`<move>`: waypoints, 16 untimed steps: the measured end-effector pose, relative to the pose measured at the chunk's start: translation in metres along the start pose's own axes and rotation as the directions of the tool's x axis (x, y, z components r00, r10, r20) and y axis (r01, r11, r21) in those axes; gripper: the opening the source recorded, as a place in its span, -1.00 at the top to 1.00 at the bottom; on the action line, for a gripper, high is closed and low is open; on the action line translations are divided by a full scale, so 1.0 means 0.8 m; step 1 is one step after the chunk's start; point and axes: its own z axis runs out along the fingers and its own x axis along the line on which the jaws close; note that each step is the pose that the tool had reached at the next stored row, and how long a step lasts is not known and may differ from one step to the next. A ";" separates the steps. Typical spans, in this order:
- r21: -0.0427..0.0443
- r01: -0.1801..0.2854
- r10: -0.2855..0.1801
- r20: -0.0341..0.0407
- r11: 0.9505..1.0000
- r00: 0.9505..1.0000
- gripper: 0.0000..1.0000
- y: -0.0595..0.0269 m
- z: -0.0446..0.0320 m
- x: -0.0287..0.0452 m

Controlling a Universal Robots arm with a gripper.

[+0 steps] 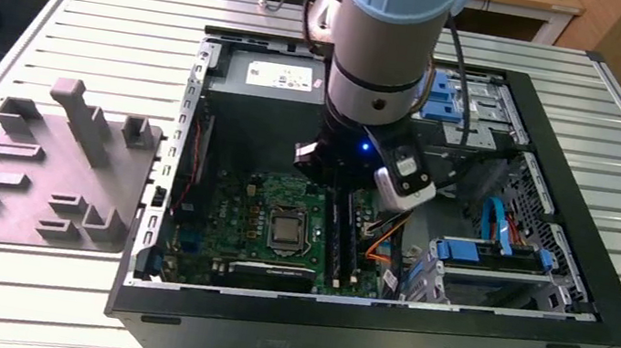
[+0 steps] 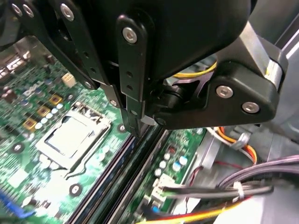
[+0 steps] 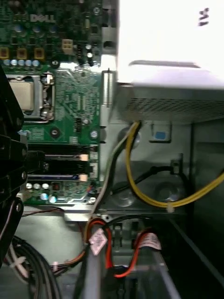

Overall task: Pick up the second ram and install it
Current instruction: 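Press down the second ram until it locks into place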

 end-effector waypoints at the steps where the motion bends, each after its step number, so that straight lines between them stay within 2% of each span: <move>1: 0.000 0.000 0.000 0.000 1.000 1.000 0.80 -0.004 -0.0001 0.0000; 11: 0.000 0.000 0.000 0.000 1.000 1.000 0.80 -0.035 -0.0016 0.0003; 16: 0.010 -0.001 0.001 -0.003 1.000 1.000 0.80 -0.043 -0.0018 0.0003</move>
